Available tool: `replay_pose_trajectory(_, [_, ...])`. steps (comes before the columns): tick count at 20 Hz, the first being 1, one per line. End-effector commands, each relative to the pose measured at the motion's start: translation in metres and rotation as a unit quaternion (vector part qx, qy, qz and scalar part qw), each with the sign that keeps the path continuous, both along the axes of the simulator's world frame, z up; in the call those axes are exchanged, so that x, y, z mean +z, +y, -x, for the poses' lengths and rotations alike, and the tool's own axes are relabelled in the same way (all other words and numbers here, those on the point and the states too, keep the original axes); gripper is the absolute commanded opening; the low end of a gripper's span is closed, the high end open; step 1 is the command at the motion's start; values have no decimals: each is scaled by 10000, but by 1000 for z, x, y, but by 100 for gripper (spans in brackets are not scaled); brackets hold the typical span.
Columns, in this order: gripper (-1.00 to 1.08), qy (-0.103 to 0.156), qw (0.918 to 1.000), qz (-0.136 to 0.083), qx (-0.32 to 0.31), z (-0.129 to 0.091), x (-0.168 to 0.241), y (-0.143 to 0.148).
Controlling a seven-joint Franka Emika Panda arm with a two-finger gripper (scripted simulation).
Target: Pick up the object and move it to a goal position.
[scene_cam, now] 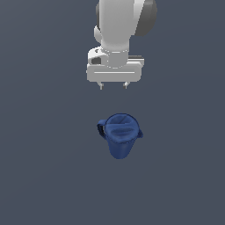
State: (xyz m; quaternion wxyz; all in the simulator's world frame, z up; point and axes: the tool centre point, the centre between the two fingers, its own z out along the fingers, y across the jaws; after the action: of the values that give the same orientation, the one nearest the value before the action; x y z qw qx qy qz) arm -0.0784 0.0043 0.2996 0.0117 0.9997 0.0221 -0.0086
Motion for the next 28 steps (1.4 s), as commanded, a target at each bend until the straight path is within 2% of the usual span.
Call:
replay_pose_trajectory(1, [28,0,10000,0,0,0,0,0])
replay_pose_trajectory(15, [28,-41,9998,4,169,-5,5,10])
replay_pose_trajectory(28, [28,-106,9967,-234,775,-20,-4,5])
